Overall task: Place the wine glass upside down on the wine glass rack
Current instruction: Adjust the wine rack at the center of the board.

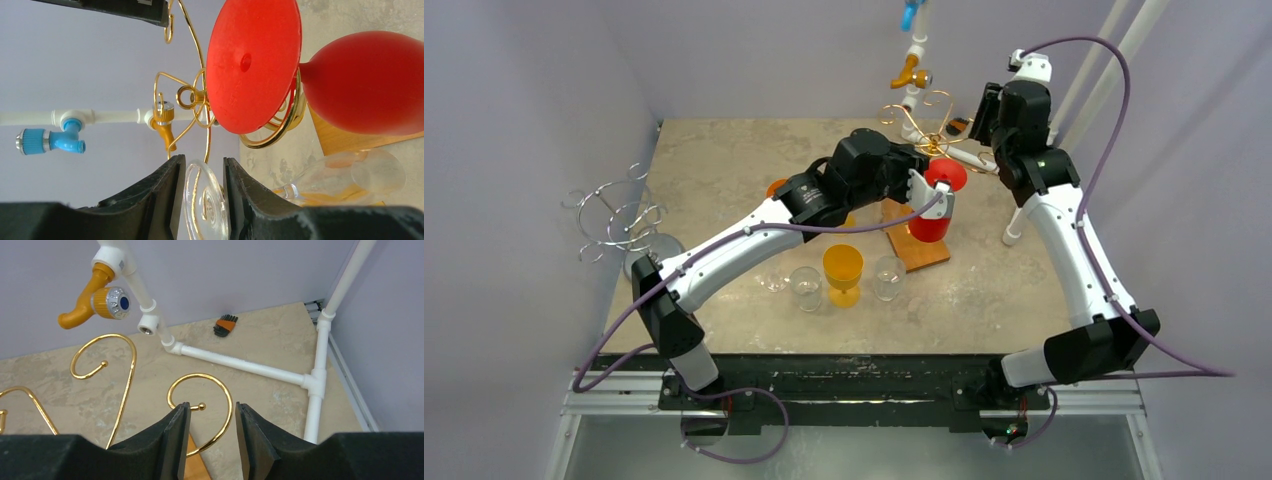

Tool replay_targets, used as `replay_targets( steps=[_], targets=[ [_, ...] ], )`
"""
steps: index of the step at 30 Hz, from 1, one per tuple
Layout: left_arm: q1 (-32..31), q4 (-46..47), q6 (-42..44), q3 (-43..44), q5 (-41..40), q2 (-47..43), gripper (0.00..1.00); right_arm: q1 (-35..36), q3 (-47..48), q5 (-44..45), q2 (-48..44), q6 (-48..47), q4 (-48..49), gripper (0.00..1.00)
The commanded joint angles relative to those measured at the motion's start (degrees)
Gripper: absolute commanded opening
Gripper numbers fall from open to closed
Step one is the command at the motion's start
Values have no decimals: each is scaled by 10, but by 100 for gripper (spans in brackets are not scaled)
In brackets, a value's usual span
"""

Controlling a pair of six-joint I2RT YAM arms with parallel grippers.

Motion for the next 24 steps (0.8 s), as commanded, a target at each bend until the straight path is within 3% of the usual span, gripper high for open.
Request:
replay_targets(
  steps=[1,6,10,16,24],
  targets=[
    [6,21,-14,2,-25,-25,37,-2,6,14,5,8,39,46],
    [5,17,-20,-5,-19,-30,37,-2,-1,-7,12,29,39,46],
    [3,4,-29,-5,2,-41,37,-2,-25,-12,5,42,52,40],
    [2,-50,-50,36,46,-29,39,-2,-55,-21,-1,56,64,39],
    [1,-38,-40,66,-23,16,37,-2,-77,-28,-22,62,73,24]
  ],
)
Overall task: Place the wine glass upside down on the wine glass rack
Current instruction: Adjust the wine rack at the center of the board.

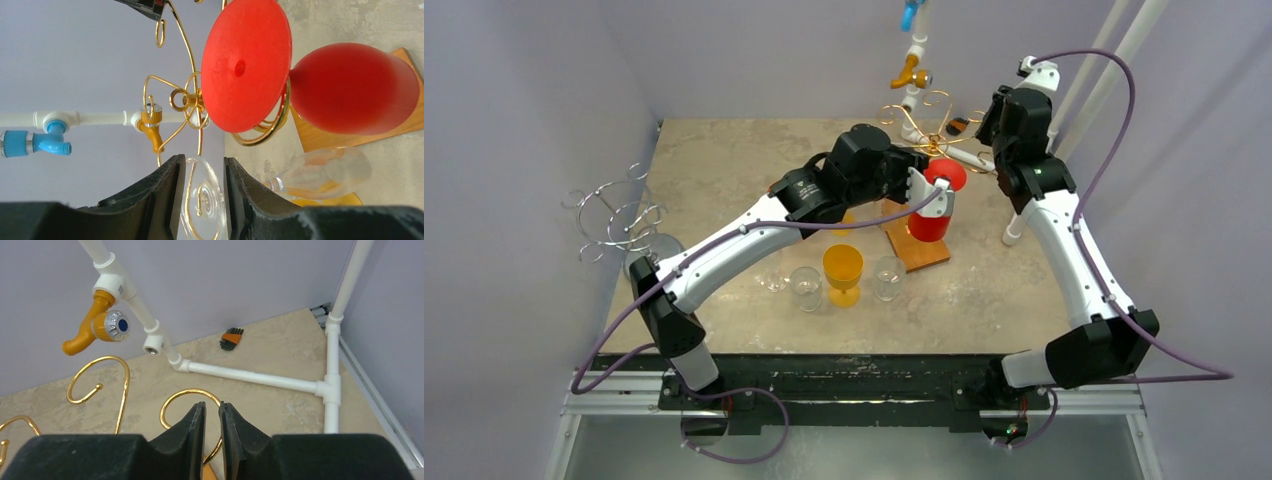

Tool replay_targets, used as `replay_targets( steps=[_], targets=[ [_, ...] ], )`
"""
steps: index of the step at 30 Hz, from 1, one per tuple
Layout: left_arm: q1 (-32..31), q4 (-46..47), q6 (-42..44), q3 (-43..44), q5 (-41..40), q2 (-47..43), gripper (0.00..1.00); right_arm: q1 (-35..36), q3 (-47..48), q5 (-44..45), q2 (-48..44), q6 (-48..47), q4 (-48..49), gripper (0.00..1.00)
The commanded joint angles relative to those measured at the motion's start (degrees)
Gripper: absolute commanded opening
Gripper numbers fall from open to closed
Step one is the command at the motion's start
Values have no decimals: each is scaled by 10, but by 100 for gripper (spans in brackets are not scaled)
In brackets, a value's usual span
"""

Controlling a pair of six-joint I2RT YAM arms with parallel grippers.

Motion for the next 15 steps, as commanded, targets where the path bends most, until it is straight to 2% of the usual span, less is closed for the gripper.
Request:
replay_targets(
  steps=[1,15],
  targets=[
    [-2,26,-5,38,-54,23,36,6,-22,-29,-20,17,-14,23],
    [-1,11,4,84,-88,64,36,6,-66,-33,-61,19,-15,18]
  ],
)
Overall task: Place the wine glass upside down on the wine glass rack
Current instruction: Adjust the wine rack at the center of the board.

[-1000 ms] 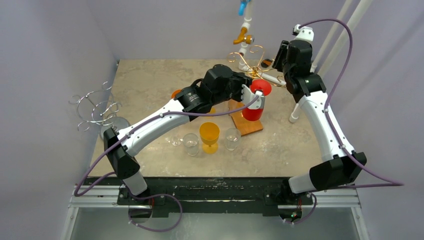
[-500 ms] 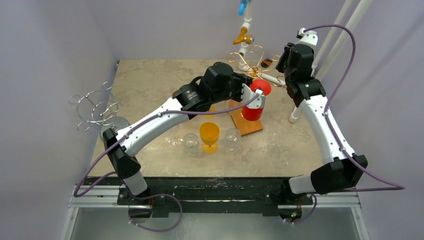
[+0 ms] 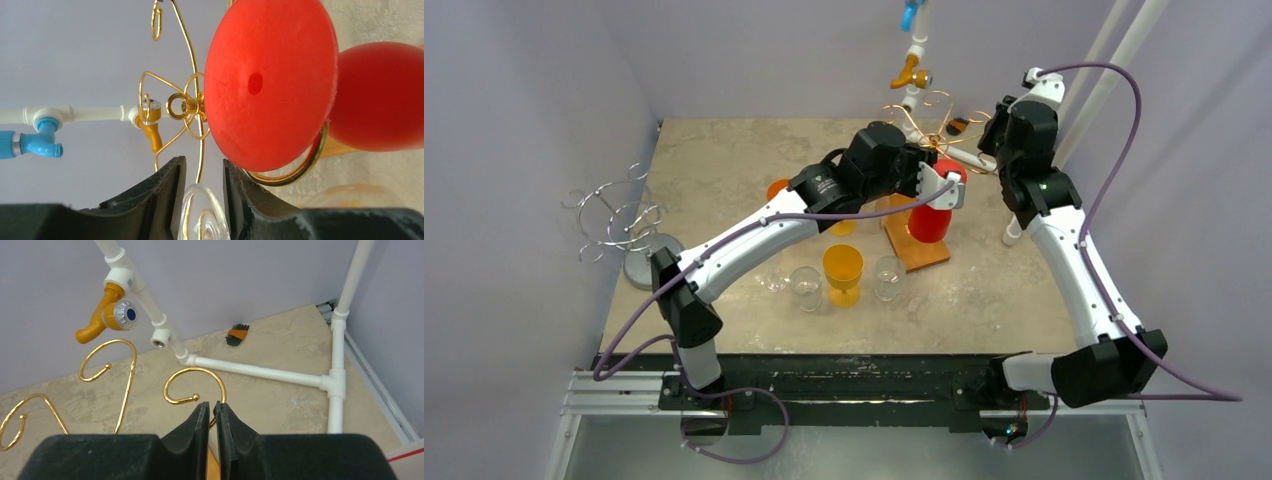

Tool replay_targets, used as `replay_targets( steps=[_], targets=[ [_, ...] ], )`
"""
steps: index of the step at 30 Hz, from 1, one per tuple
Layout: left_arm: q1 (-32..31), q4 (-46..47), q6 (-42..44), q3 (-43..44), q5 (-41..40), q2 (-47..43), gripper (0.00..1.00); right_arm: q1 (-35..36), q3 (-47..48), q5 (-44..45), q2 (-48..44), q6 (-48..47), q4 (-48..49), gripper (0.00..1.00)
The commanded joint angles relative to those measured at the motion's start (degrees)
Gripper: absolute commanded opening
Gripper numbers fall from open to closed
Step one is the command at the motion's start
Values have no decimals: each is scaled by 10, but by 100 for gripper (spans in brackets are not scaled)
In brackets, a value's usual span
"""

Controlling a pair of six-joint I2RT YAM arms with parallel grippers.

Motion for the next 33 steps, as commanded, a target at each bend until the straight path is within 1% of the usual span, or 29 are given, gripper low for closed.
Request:
replay_targets(
  steps=[1,7,15,19,26,33],
  targets=[
    [0,10,3,40,-49,7,36,5,-16,-25,-11,9,-26,18],
    [1,24,5,54,-92,23,34,7,-32,-39,-27,15,-28,16],
    [4,27,5,51,-107,29,34,21,-61,-46,-62,27,-30,14],
    [11,25,-3,51,-109,28,34,30,-57,-39,-69,27,-33,13],
    [21,35,-1,19,-105,9,34,36,-5,-41,-55,28,-70,12],
    [37,50,-7,-12,-96,-5,34,54,-38,-28,-84,38,-72,11]
  ],
)
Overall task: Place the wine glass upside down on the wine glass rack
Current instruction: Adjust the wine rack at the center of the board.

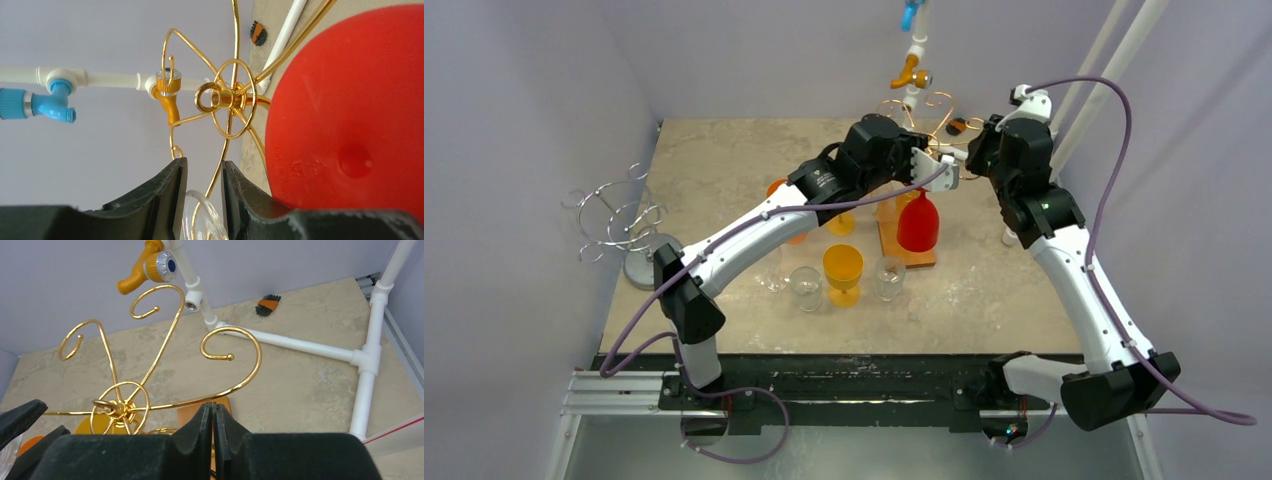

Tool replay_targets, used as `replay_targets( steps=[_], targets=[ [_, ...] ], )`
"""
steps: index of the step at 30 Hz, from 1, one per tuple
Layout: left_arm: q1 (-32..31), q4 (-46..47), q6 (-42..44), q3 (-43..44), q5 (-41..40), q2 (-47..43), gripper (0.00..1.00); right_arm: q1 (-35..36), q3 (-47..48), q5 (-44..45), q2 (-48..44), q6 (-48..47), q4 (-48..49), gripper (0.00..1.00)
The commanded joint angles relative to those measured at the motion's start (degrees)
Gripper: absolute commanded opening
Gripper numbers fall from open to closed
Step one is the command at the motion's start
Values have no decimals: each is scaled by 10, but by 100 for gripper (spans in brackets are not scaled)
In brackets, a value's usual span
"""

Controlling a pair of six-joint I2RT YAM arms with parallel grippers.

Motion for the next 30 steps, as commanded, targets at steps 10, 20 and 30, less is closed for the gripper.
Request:
replay_targets(
  steps=[10,20,30],
  targets=[
    [20,25,-15,-31,-31,-22,34,76,-35,55,-52,26,-17,9],
    [25,28,-19,-36,-26,-30,34,90,-29,77,-67,28,-24,10],
    [26,47,-21,-98,-9,-95,38,85,-66,115,-142,40,-37,9]
  ],
)
